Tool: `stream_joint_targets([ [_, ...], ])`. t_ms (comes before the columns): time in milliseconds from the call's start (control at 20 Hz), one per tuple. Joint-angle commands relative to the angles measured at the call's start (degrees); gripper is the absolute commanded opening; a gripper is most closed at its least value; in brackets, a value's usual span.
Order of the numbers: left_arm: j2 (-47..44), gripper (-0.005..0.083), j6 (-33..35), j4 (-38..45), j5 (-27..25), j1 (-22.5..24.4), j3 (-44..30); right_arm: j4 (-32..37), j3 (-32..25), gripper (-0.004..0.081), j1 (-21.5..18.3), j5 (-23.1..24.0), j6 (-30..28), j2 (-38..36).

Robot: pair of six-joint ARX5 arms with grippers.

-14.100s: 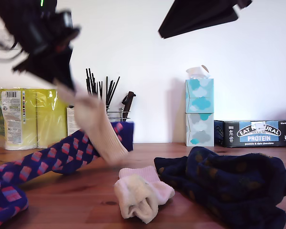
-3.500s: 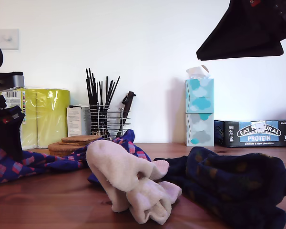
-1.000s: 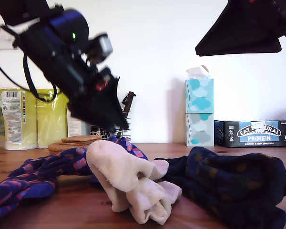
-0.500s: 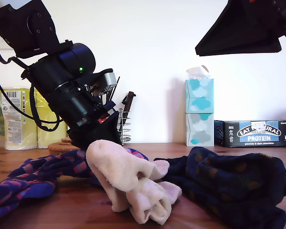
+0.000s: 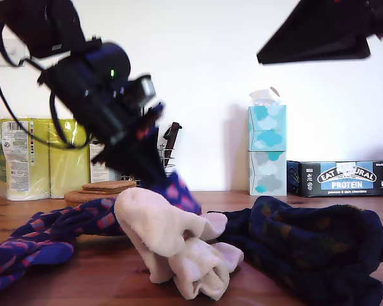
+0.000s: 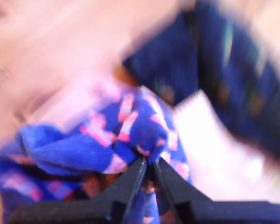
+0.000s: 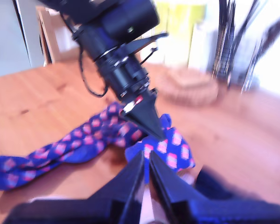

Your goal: Pair up the socks based on colour and pattern, by placing each sock on top of its pair

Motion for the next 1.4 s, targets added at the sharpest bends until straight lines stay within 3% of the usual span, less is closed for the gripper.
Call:
stream_joint_targets([
  [0, -3.0, -0.0020, -3.4, -2.7, 1.2, 0.5, 2.0, 2.4, -1.1, 0.0104, 0.0, 0.0, -5.3, 1.7],
  [150, -4.0, -0.0020, -8.5, -9.6, 2.3, 0.6, 6.7, 6.9, -0.6, 0.0247, 1.2, 0.0, -14.7, 6.6],
  [300, -4.0, -0.0020, -11.1, -16.2, 4.5, 0.7, 11.5, 11.1, 2.3, 0.0318, 3.3, 3.0, -24.7, 14.3],
  [400, -4.0, -0.0020, -11.4, -20.3, 5.4, 0.6, 14.4, 14.1, 5.1, 0.0337, 3.8, 6.3, -30.2, 19.1],
  [650, -4.0, -0.0020, -11.2, -28.2, 9.1, 0.7, 18.1, 17.1, 10.4, 0.0340, 3.7, 7.9, -46.0, 29.2],
  [800, -4.0, -0.0020, -8.2, -33.4, 10.0, 0.7, 19.1, 16.7, 11.1, 0.0384, 3.7, 7.9, -53.1, 32.5],
  [1350, -4.0, -0.0020, 0.2, -48.0, 13.1, 5.0, 28.0, 21.1, 11.2, 0.0389, 5.8, 5.8, -67.0, 32.7],
])
